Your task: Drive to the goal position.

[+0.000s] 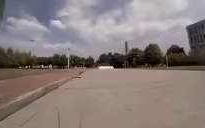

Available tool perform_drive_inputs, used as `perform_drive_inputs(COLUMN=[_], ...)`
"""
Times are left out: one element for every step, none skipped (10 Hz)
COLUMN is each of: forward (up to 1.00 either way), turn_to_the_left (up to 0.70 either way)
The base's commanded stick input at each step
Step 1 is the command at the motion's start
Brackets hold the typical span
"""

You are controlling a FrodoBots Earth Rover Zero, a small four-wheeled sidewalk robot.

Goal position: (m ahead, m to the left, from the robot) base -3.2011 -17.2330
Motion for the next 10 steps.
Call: perform_drive_inputs(forward=[1.00, 1.00, 1.00, 1.00, 1.00, 1.00, 1.00, 1.00, 1.00, 1.00], turn_to_the_left=[0.00, -0.01, 0.00, 0.00, 0.02, 0.02, 0.02, 0.02, 0.02, 0.02])
